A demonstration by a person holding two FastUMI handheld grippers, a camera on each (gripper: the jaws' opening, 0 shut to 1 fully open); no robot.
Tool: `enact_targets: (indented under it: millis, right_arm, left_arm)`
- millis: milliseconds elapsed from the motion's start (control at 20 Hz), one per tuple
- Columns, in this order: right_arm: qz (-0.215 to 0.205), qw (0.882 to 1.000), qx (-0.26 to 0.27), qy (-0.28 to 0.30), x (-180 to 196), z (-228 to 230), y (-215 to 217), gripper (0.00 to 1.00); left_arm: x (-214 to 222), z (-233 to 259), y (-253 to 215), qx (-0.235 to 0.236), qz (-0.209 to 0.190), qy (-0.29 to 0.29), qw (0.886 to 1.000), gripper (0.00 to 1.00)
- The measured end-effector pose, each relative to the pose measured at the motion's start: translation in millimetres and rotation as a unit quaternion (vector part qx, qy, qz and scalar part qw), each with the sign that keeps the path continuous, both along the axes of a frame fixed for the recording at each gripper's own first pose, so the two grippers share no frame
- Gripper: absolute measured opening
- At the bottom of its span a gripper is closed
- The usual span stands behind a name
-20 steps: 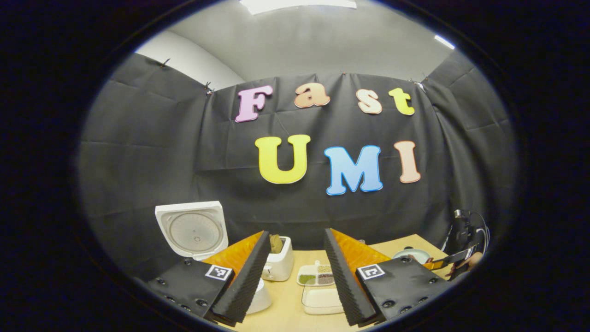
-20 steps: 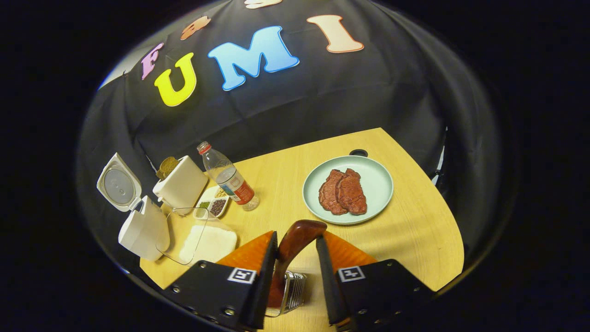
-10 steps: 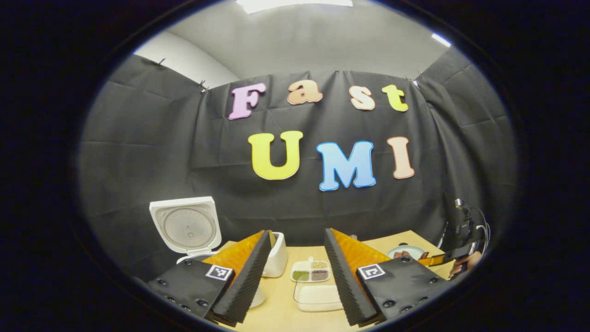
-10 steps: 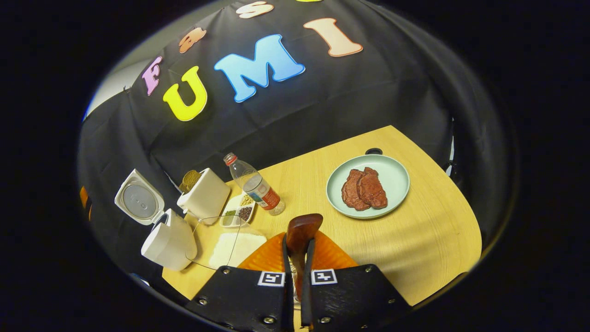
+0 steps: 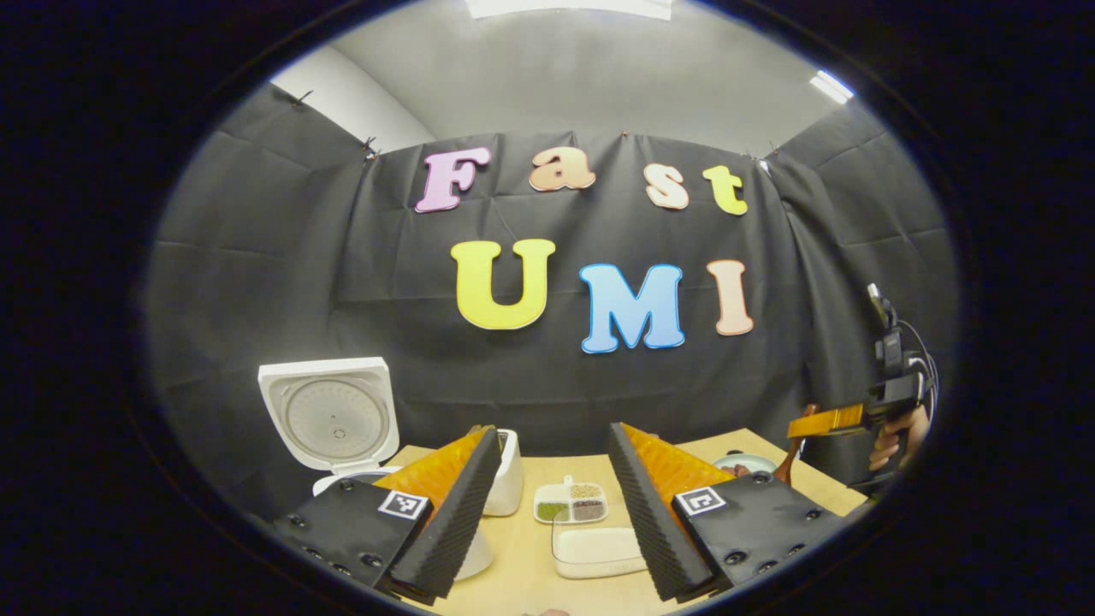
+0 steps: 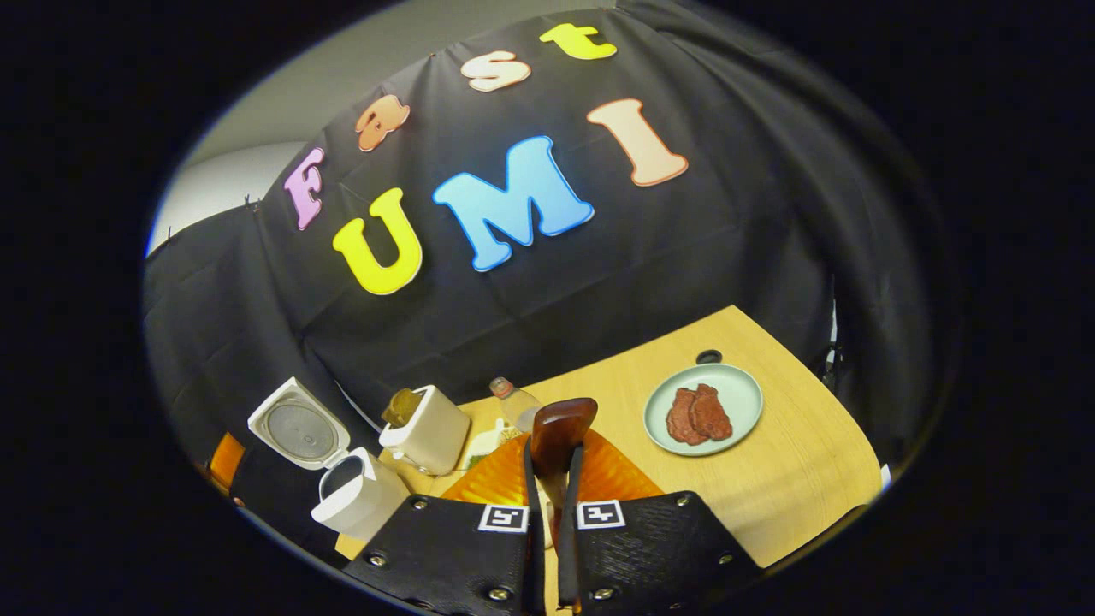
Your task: Close the left gripper, press the button to open the rice cooker; take a wooden spoon from the chopstick holder with the right hand, scoop a spoonful of rice and pour it into the rice cooker, then put the wooden spoon back into the chopstick holder.
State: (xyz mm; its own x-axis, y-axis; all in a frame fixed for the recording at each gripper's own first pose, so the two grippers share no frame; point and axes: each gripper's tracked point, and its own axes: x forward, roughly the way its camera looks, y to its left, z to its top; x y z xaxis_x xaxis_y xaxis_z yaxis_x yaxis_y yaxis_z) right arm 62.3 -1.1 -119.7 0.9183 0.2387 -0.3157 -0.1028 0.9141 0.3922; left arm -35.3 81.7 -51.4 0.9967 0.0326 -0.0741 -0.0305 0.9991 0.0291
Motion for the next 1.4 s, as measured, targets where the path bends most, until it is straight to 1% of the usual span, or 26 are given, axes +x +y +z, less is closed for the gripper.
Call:
enact_targets:
  millis: [100, 200, 300, 450, 650, 900, 1000, 1050, 1150, 1200, 1300, 1400]
  right_arm:
    - [0.02, 1.0, -0.009, -0.017, 9, 11, 30, 0.06]
    - [0.039, 0.998, -0.032, -0.023, 19, 8, 60, 0.06]
    - [0.056, 0.997, -0.053, -0.023, 28, -2, 89, 0.06]
    - [0.079, 0.994, -0.077, -0.008, 41, -31, 127, 0.06]
    - [0.092, 0.986, -0.139, -0.003, 61, -76, 152, 0.06]
    - [0.109, 0.968, -0.225, -0.003, 79, -127, 166, 0.07]
    - [0.114, 0.965, -0.235, 0.016, 78, -152, 172, 0.06]
    - [0.121, 0.966, -0.226, 0.028, 73, -162, 178, 0.07]
    - [0.125, 0.971, -0.2, 0.035, 68, -167, 190, 0.07]
    - [0.125, 0.976, -0.175, 0.045, 65, -169, 196, 0.07]
    - [0.119, 0.984, -0.108, 0.07, 62, -171, 205, 0.06]
    - [0.102, 0.989, -0.029, 0.1, 64, -173, 208, 0.06]
  left_arm:
    - [-4, -2, 10, 0.0, -0.005, 0.001, 1.0, 0.87]
    - [-8, -5, 21, 0.0, -0.009, 0.003, 1.0, 0.87]
    - [-12, -7, 35, 0.001, -0.01, 0.007, 1.0, 0.87]
    - [-20, -17, 56, 0.0, -0.01, 0.014, 1.0, 0.87]
    - [-27, -30, 85, -0.009, 0.004, 0.028, 1.0, 0.87]
    - [-29, -54, 114, -0.025, 0.026, 0.049, 0.998, 0.87]
    - [-28, -57, 118, -0.034, 0.028, 0.053, 0.998, 0.93]
    - [-28, -62, 122, -0.036, 0.031, 0.058, 0.997, 0.87]
    - [-28, -64, 125, -0.035, 0.033, 0.064, 0.997, 0.9]
    - [-27, -65, 126, -0.035, 0.034, 0.064, 0.997, 0.9]
    - [-27, -67, 124, -0.035, 0.035, 0.066, 0.997, 0.9]
    - [-27, -67, 121, -0.036, 0.036, 0.067, 0.996, 0.9]
